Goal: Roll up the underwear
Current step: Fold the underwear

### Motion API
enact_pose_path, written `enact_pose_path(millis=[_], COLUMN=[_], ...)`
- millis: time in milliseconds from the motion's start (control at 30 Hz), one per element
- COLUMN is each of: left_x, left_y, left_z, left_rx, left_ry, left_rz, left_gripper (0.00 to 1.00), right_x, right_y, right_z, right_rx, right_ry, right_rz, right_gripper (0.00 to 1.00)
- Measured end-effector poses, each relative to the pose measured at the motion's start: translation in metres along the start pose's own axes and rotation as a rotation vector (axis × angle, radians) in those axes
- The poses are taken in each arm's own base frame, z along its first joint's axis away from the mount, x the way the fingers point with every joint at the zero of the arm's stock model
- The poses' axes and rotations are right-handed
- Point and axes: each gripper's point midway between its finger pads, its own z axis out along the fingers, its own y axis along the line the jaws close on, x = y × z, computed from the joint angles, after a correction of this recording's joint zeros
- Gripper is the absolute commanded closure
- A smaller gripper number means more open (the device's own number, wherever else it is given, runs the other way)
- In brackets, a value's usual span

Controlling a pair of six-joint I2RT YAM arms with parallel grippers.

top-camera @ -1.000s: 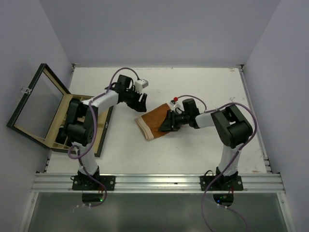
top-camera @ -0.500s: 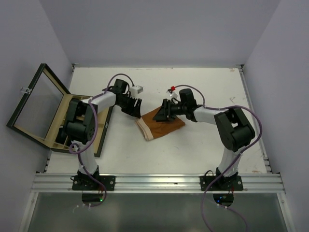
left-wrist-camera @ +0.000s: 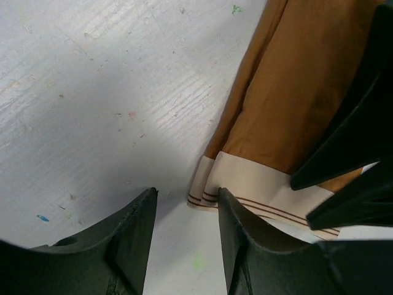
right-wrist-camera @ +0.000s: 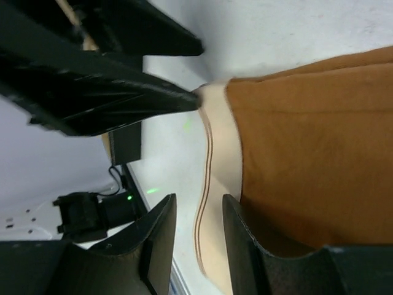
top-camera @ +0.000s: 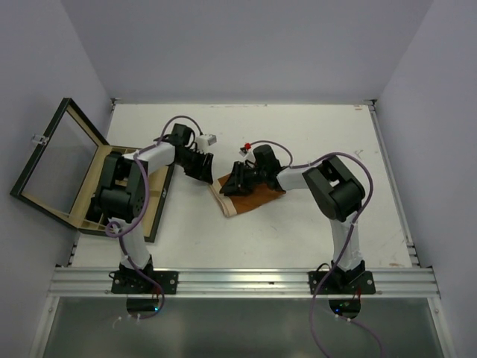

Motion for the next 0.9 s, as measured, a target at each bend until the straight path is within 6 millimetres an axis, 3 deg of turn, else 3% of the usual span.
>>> enact_pose_path(millis=[133, 467, 633, 900], left_x=[0.002, 0.002, 0.004, 0.004], left_y=[-0.001, -0.009, -0.009, -0.010], left_z=[0.002, 0.010, 0.013, 0.010], left_rx=[0.023, 0.103, 0.116, 0.110], left_ry=[0.003, 0.016, 0.025, 0.021], left_rz=[-0.009, -0.055, -0.068, -0.053], left_gripper=[0.55, 0.73, 1.00, 1.00], right_x=[0.007, 0.007, 0.006, 0.007], right_y=[-0.018, -0.021, -0.021, -0.019], right_z=[0.013, 0.015, 0.017, 0.017], right_rx=[0.038, 0.043, 0.037, 0.028], right_ry=[0.021, 0.030, 0.037, 0.046], right_rz=[0.028, 0.036, 0.035, 0.021], right_gripper=[0.70, 0.75, 0.75, 0.71])
